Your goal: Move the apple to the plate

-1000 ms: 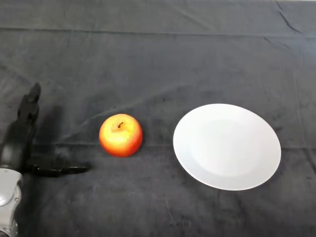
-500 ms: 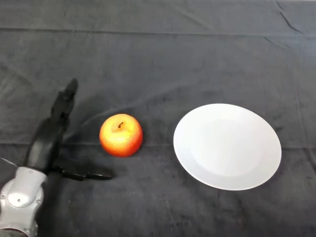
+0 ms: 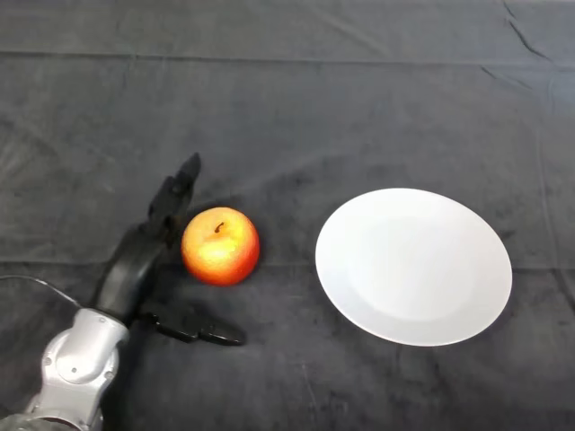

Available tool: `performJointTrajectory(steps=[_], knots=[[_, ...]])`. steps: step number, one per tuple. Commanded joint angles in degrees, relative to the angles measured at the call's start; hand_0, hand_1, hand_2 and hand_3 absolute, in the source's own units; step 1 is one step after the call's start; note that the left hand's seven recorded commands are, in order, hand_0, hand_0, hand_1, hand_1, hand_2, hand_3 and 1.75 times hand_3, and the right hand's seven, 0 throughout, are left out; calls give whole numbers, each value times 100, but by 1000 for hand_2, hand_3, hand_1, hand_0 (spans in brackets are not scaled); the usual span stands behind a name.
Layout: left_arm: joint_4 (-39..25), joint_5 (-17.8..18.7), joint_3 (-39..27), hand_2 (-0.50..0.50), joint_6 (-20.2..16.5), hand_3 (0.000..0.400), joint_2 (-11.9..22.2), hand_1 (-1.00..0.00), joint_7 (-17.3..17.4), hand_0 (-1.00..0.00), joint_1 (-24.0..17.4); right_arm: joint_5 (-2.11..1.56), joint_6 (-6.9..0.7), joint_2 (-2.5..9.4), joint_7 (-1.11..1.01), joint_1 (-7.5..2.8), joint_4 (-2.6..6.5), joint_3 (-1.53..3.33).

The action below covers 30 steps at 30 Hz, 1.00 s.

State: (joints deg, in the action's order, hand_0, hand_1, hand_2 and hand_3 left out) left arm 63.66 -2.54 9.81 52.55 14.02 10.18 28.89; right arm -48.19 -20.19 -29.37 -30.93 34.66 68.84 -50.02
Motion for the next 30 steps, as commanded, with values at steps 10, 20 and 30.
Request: performJointTrajectory(steps=[10, 20, 30], knots=[[207, -202, 369, 0, 74, 400, 61, -1000, -4, -1000, 535, -5, 19, 6, 35, -19, 42, -57], [206, -181, 521, 0, 274, 400, -60, -1000, -125, -1000, 943, -5, 19, 4, 32, -17, 49, -58], [178, -318, 862, 0, 591, 400, -266, -1000, -416, -1000, 1238, -5, 19, 0, 28, -14, 58, -59]])
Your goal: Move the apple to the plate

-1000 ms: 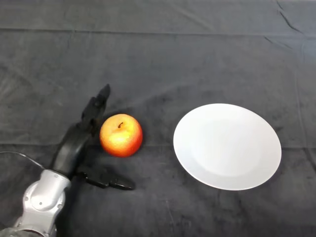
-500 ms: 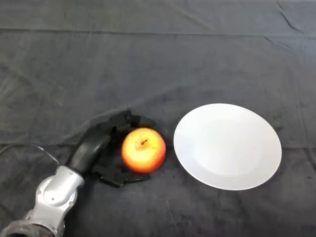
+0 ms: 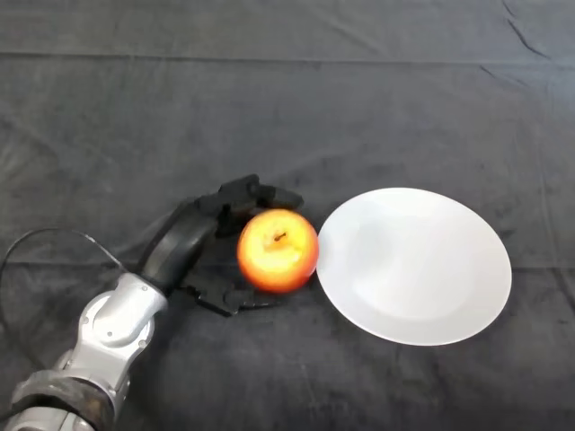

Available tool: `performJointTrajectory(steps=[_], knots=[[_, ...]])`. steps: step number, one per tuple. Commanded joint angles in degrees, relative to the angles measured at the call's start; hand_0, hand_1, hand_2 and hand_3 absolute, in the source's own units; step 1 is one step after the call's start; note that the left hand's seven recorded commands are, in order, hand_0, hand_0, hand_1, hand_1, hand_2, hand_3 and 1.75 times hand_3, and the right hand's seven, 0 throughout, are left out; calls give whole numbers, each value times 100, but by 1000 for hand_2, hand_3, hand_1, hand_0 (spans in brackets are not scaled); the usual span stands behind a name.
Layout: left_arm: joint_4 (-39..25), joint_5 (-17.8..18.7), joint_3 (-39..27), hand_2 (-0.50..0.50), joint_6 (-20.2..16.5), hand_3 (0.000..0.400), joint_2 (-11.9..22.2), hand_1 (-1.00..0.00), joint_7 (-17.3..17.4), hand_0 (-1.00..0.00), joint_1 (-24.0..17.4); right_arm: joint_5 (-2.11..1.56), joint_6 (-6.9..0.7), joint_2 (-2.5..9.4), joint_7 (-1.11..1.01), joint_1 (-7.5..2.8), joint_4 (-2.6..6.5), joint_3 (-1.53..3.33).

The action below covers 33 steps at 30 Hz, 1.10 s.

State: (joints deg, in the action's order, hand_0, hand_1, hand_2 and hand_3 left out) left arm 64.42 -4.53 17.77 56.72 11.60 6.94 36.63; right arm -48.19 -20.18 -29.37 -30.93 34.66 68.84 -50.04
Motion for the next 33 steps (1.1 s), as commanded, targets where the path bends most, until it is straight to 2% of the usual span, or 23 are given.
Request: performJointTrajectory(steps=[1, 9, 16, 33], knots=[[104, -139, 110, 0, 175, 400, -49, -1000, -121, -1000, 504, -4, 19, -1, 27, -14, 59, -58], [124, -286, 591, 0, 60, 400, -269, -1000, -338, -1000, 812, -5, 20, -4, 24, -11, 66, -59], [131, -301, 1091, 0, -249, 400, -409, -1000, -383, -1000, 1024, -4, 20, -6, 21, -9, 72, -60], [76, -291, 2239, 0, -1665, 400, -553, -1000, -215, -1000, 1435, -3, 22, -8, 17, -7, 79, -61]])
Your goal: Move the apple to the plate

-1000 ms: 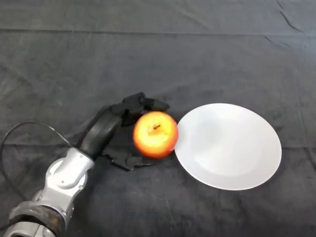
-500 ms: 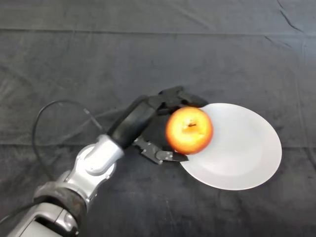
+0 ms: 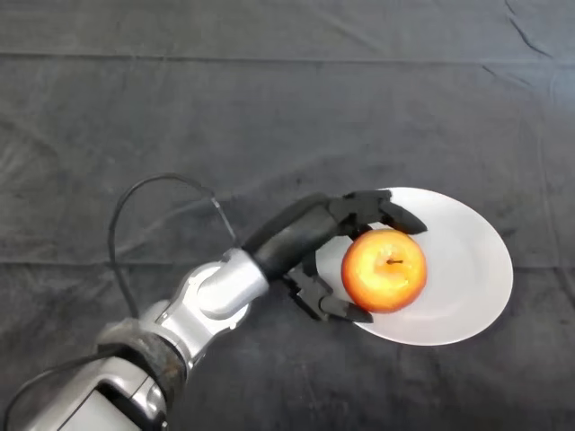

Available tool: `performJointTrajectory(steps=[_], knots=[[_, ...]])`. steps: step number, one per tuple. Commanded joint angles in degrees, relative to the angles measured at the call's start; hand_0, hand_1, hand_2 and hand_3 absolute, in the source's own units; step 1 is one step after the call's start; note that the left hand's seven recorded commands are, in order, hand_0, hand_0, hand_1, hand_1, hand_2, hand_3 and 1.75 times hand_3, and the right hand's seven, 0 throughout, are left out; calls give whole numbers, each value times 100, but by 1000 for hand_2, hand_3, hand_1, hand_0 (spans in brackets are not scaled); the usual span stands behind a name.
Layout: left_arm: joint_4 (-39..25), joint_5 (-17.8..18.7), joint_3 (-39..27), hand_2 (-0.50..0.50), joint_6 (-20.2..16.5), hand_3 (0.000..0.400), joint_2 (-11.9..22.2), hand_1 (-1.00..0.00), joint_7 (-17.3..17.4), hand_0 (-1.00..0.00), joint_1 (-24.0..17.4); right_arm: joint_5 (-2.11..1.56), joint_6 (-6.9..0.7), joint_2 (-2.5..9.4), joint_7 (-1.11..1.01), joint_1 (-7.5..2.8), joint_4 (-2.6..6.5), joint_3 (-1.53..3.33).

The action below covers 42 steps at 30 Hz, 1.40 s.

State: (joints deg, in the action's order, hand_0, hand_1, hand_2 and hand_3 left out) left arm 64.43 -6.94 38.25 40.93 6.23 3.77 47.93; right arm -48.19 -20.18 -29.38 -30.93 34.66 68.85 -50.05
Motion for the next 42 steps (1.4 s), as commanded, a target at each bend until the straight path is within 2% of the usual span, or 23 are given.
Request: performJointTrajectory(steps=[1, 5, 6, 7, 8, 9, 11, 19, 26, 35, 42], knots=[[64, -38, 243, -2, -176, 400, -25, -996, 112, -1000, 326, -3, 22, -8, 17, -7, 78, -60], [10, 4, 437, 14, -467, 389, -50, -973, 136, -945, 373, -3, 22, -8, 16, -7, 78, -60], [-9, 18, 494, 33, -547, 378, -54, -945, 145, -878, 384, -3, 22, -8, 16, -7, 78, -60], [-27, 34, 541, 61, -617, 339, -58, -847, 155, -725, 398, -3, 22, -8, 16, -7, 78, -60], [-43, 49, 579, 65, -676, 320, -62, -800, 165, -671, 414, -2, 22, -8, 16, -7, 78, -60], [-63, 68, 619, -75, -742, 60, -65, 0, 176, -149, 433, -2, 22, -8, 16, -7, 78, -60], [-100, 103, 689, 0, -850, 0, -67, 0, 193, 0, 463, -2, 23, -8, 16, -7, 78, -60], [-200, 244, 856, 0, -1113, 0, 20, 0, 243, 0, 492, -1, 23, -7, 16, -7, 77, -60], [-155, 361, 714, 0, -1136, 0, 279, 0, 303, 0, 490, -1, 23, -7, 16, -8, 75, -60], [-22, 631, 42, 0, -846, 0, 1027, 0, 427, 0, 474, 0, 23, -6, 17, -8, 74, -60], [80, 882, -572, 0, -601, 0, 1505, 0, 357, 0, 300, 0, 23, -6, 17, -8, 73, -60]])
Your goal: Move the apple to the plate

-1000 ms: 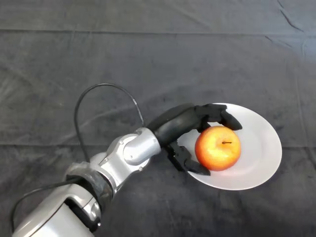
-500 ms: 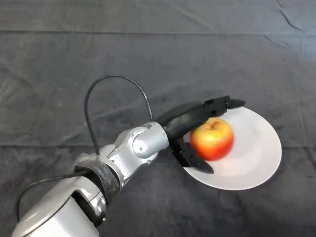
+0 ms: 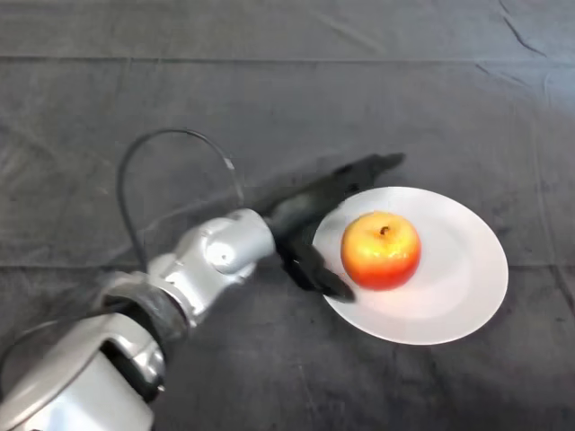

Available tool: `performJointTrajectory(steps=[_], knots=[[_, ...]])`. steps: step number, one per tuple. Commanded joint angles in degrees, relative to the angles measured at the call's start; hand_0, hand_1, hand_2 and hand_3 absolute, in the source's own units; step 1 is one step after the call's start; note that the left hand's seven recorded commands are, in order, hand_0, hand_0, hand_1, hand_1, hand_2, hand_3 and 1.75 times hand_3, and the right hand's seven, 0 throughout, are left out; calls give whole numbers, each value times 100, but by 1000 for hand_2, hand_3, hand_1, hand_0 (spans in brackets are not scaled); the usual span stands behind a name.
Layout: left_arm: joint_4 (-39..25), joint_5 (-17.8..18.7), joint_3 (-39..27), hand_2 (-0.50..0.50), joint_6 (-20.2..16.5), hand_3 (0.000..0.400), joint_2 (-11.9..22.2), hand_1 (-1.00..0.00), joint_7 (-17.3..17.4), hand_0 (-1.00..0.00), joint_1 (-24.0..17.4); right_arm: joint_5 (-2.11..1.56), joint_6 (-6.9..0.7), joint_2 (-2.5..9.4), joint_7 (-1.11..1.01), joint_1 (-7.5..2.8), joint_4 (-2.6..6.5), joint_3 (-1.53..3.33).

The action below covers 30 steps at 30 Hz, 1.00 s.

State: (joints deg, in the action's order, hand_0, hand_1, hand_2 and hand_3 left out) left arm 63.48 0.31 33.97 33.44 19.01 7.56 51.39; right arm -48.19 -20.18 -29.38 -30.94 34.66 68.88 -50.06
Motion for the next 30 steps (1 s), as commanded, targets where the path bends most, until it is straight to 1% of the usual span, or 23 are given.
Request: performJointTrajectory(steps=[1, 3, 6, 12, 17, 24, 27, 30], knots=[[193, 180, -217, 0, 159, 0, 250, 0, -56, 0, -67, 0, 23, -5, 18, -8, 70, -59], [217, 219, -346, 0, 181, 0, 283, 0, -108, 0, -109, 0, 23, -5, 18, -9, 70, -59], [241, 320, -574, 0, 290, 0, 451, 0, -91, 0, -245, 0, 23, -4, 18, -9, 69, -59], [303, 444, -944, 0, 392, 0, 663, 0, -114, 0, -487, 0, 23, -3, 19, -10, 67, -59], [360, 501, -1194, 0, 386, 0, 775, 0, -145, 0, -641, 1, 23, -3, 20, -10, 65, -58], [401, 614, -1550, 0, 504, 0, 1004, 0, -101, 0, -1030, 1, 23, -1, 22, -11, 62, -58], [431, 641, -1680, 0, 472, 0, 1067, 0, -102, 0, -1129, 1, 23, -1, 22, -12, 61, -58], [447, 707, -1842, 0, 490, 0, 1206, 0, -31, 0, -1277, 1, 22, 0, 23, -12, 59, -57]])
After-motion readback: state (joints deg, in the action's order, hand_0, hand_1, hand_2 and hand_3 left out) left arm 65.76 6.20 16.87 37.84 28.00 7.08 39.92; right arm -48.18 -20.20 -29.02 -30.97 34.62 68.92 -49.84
